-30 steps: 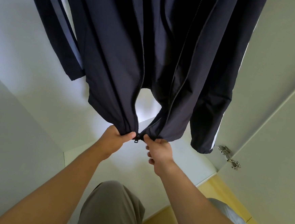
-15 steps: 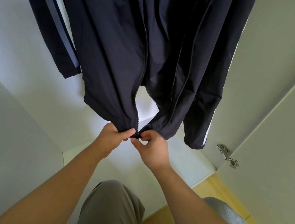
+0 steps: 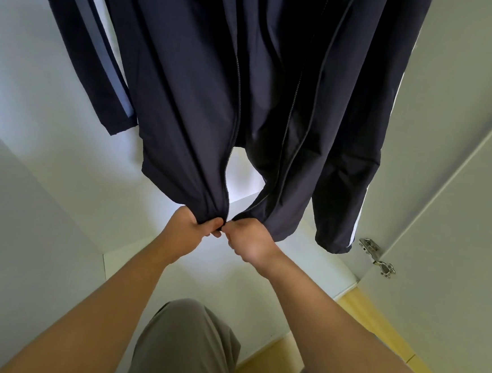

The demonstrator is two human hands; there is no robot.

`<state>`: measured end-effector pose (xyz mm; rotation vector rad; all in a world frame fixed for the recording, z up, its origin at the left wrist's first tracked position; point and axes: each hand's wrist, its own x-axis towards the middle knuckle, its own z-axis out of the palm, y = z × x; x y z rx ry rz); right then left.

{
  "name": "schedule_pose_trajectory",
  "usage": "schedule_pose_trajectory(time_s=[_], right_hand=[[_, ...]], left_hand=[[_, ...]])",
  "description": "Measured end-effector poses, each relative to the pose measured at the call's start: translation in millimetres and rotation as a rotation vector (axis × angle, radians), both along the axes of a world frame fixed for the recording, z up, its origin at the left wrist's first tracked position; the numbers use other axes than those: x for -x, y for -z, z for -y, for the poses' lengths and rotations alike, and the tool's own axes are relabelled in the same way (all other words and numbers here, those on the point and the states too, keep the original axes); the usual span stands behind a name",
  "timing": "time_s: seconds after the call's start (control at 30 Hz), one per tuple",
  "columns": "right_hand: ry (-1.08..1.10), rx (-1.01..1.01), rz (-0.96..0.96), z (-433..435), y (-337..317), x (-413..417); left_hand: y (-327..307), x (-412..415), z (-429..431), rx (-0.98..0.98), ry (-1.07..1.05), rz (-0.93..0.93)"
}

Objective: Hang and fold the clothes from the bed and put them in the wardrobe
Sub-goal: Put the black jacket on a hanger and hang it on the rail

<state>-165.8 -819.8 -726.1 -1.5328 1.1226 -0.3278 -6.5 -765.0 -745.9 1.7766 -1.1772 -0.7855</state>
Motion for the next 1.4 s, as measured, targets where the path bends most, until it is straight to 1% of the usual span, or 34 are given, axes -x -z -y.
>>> schedule_pose_trajectory(time_s=[0.03, 0.1, 0.17, 0.23, 0.3, 0.37, 0.47, 0.5, 0.53, 0.57, 0.6, 0.63, 0.67, 0.7, 0.73, 0.77, 0.8, 0.83, 0.87, 0.93, 1.0, 1.07, 1.13, 1.2, 1.27, 1.33, 1.4], right_hand=[[0.057, -0.108, 0.054, -0.4, -3.2, -0.8], [0.144, -0.244, 0.142, -1.3, -10.1, -3.4], [0.223, -0.331, 0.239, 0.3, -20.2, -8.1], [0.314, -0.389, 0.361, 5.0, -34.2, -12.8], [0.388, -0.360, 0.435, 12.1, -49.3, -13.8], [0.396, -0.284, 0.458, 16.0, -60.7, -12.9], [0.339, -0.194, 0.388, 11.6, -66.3, -13.6], [0.329, -0.190, 0.374, 9.4, -65.7, -14.4], [0.325, -0.199, 0.375, 7.6, -65.0, -15.2], [0.322, -0.212, 0.381, 6.5, -64.7, -15.5], [0.319, -0.224, 0.386, 6.2, -65.6, -15.4], [0.312, -0.231, 0.385, 6.1, -66.8, -15.2], [0.300, -0.234, 0.380, 5.7, -68.1, -14.9], [0.286, -0.233, 0.376, 5.4, -69.6, -15.0], [0.278, -0.231, 0.372, 4.6, -71.0, -14.8], [0.274, -0.231, 0.368, 4.0, -72.4, -14.8], [0.273, -0.235, 0.366, 3.5, -73.5, -14.5], [0.275, -0.242, 0.368, 3.0, -74.4, -14.2], [0.276, -0.252, 0.379, 2.9, -75.2, -14.1], [0.280, -0.275, 0.408, 2.0, -76.6, -13.6], [0.277, -0.286, 0.427, 0.6, -77.9, -13.1], [0.267, -0.275, 0.426, -0.7, -81.5, -12.7], [0.265, -0.260, 0.479, 0.8, -93.2, -11.7], [0.248, -0.217, 0.587, 5.8, -115.8, -10.7], [0.222, -0.143, 0.653, 10.2, -140.9, -8.5], [0.212, -0.100, 0.666, 11.1, -155.8, -6.4], [0.215, -0.113, 0.663, 9.3, -158.9, -6.2]], left_hand=[[0.3, 0.7, -1.5, 0.006, 0.007, 0.001], [-0.8, 1.3, -2.6, 0.049, 0.015, -0.036], [-5.5, 1.1, -0.3, 0.100, 0.008, -0.081], [-7.8, -1.2, 4.2, 0.113, 0.016, -0.066], [-3.9, -3.8, 5.5, 0.067, -0.010, -0.012], [0.9, -6.0, 4.0, 0.031, -0.067, 0.014], [-4.9, -7.0, 4.4, 0.002, -0.046, 0.038], [-10.6, -8.2, 5.9, -0.054, -0.019, 0.027], [-18.2, -10.0, 7.0, -0.150, -0.007, 0.026], [-26.5, -12.3, 7.1, -0.285, -0.016, 0.065], [-36.2, -14.4, 6.6, -0.431, -0.030, 0.174], [-43.8, -17.2, 5.8, -0.533, -0.050, 0.366], [-49.6, -20.0, 5.5, -0.540, -0.091, 0.583], [-53.4, -21.6, 6.4, -0.442, -0.142, 0.752], [-55.7, -20.9, 7.4, -0.269, -0.184, 0.834], [-56.5, -18.5, 8.3, -0.080, -0.204, 0.835], [-56.6, -14.9, 9.9, 0.089, -0.202, 0.792], [-56.9, -10.6, 12.3, 0.203, -0.175, 0.731], [-56.8, -6.9, 15.8, 0.266, -0.136, 0.656], [-55.5, -0.4, 22.2, 0.293, -0.056, 0.530], [-49.4, 1.5, 28.6, 0.330, -0.010, 0.459], [-43.9, 0.7, 33.7, 0.339, -0.029, 0.394], [-40.0, -2.8, 37.4, 0.312, -0.051, 0.343], [-39.4, -7.8, 39.7, 0.286, -0.077, 0.364], [-44.7, -12.5, 40.4, 0.271, -0.079, 0.407], [-58.1, -14.4, 41.6, 0.280, -0.046, 0.476], [-78.8, -10.2, 43.4, 0.323, -0.032, 0.468]])
